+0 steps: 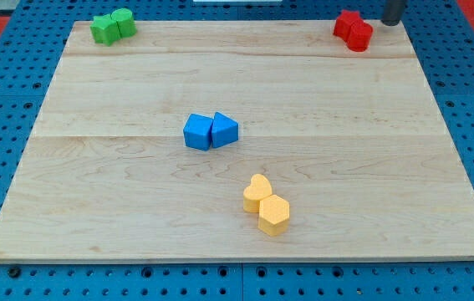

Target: Move the red star towards the center of the board

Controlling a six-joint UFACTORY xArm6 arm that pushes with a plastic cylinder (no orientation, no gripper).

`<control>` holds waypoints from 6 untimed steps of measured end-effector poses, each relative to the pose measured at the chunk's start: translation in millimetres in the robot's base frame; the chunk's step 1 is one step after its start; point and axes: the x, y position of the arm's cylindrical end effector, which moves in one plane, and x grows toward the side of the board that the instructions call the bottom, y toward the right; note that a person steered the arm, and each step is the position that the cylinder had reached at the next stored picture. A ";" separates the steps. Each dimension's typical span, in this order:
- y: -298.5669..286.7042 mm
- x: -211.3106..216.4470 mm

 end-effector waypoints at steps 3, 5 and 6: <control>-72.1 0.4; -177.7 0.2; -189.9 6.5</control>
